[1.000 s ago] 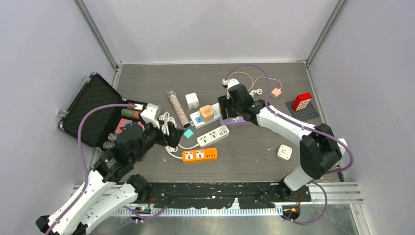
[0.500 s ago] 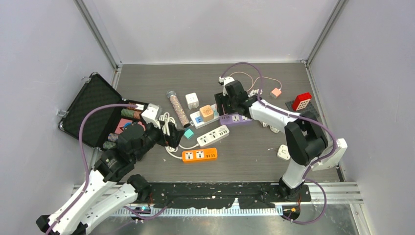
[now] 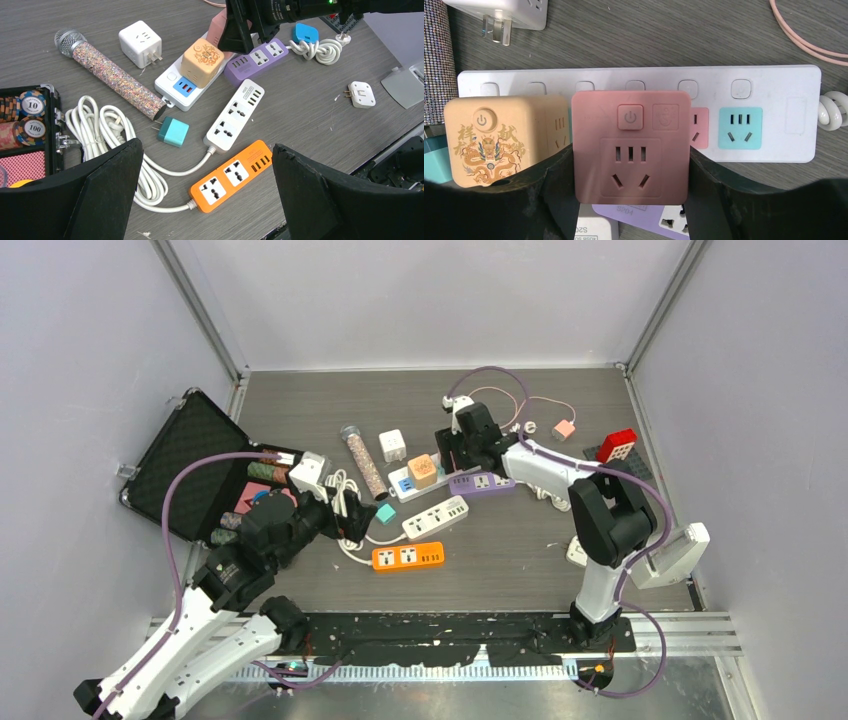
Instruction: Insert the plug
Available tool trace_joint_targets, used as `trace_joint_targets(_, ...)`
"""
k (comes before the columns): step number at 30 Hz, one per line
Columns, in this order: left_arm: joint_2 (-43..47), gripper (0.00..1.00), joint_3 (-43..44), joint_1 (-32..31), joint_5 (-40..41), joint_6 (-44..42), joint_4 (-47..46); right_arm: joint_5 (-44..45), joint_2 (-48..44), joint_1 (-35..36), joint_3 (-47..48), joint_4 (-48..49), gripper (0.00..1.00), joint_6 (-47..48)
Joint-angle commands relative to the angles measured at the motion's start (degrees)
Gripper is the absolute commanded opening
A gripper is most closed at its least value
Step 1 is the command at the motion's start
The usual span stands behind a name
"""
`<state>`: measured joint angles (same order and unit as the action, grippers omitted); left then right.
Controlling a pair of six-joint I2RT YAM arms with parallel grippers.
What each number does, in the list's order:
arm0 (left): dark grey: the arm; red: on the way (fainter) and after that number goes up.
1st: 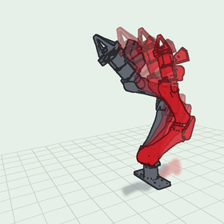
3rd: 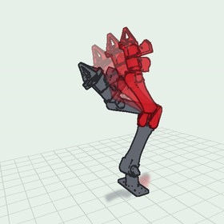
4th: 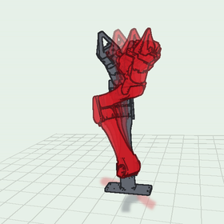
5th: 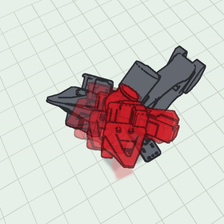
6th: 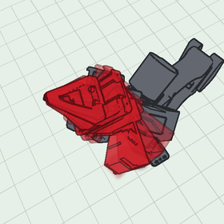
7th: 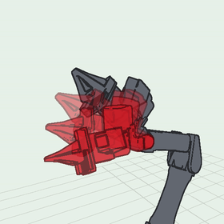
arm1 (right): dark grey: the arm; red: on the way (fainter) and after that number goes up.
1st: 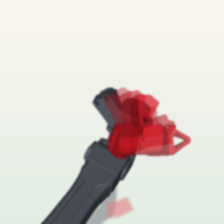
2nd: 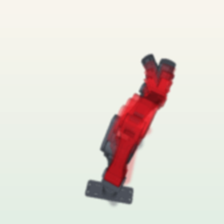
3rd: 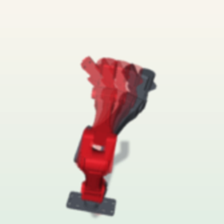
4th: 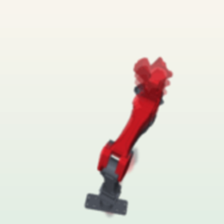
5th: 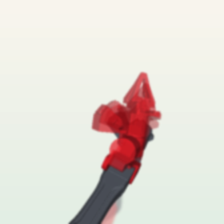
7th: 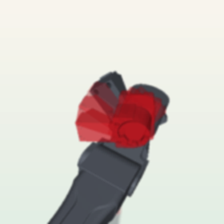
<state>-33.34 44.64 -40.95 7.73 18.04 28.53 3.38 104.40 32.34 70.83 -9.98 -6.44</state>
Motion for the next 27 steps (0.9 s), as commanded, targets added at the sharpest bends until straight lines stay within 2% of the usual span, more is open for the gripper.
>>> trace_joint_targets(1,0.62,0.99,-0.17,0.17,-0.26,0.50,-1.52,-0.12,0.92,-0.39,3.09,-0.28,0.05,2.01)
trace_joint_targets(9,1.00,1.00,-0.43,0.16,-0.26,0.76,-1.47,0.79,3.60,-0.34,2.97,-3.89,0.05,4.13)
trace_joint_targets(12,1.13,0.99,-0.43,0.13,-0.26,0.77,-1.41,2.21,5.43,-0.26,2.48,-5.84,0.05,1.96)
trace_joint_targets(22,1.24,1.00,-0.65,0.16,-0.26,0.83,-1.83,4.18,6.59,1.50,-5.74,-2.02,0.05,-3.34)
trace_joint_targets(26,1.28,1.00,-0.52,0.12,-0.38,1.02,-1.70,5.30,5.25,1.46,-4.09,-3.69,0.05,-4.16)
trace_joint_targets(27,1.34,0.99,-0.39,0.16,-0.28,1.03,-1.67,5.53,4.29,1.47,-2.38,-4.89,0.09,-4.14)
